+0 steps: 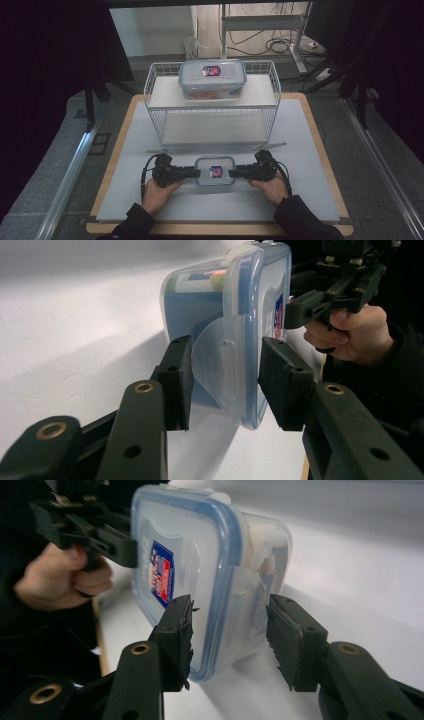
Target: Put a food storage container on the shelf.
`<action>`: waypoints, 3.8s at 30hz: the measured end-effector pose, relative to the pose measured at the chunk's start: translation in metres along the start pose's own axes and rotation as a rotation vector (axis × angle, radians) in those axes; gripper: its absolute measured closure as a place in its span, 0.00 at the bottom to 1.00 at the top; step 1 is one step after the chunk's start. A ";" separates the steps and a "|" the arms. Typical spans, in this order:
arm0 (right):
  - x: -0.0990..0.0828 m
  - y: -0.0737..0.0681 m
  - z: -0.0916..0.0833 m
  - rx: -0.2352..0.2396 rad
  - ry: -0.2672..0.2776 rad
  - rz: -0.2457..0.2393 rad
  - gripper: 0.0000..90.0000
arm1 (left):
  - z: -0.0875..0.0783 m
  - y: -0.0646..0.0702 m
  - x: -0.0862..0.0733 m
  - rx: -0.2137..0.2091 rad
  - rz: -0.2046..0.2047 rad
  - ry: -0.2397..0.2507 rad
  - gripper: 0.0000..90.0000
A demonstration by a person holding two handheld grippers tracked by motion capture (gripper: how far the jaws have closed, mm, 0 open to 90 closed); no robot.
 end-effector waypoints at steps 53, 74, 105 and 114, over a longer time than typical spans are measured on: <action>0.122 -0.099 -0.076 0.046 0.153 -0.076 0.65 | -0.073 0.059 0.146 -0.013 0.123 0.143 0.64; 0.181 -0.114 -0.095 0.091 0.212 -0.057 0.65 | -0.093 0.068 0.216 0.026 0.145 0.161 0.64; 0.259 -0.098 -0.093 0.066 0.260 0.020 0.64 | -0.090 0.028 0.282 0.037 0.056 0.219 0.63; 0.263 -0.086 -0.093 0.078 0.286 0.050 0.63 | -0.082 0.027 0.285 0.088 0.084 0.221 0.62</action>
Point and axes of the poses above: each handheld gripper's, and its own axes: z roughly forward along the jaws, x roughly out of its top, y roughly to its right, the point moved 2 cm from there along z, roughly forward along the jaws, and after that the axes turned 8 degrees about z, right-handed, at the moved point
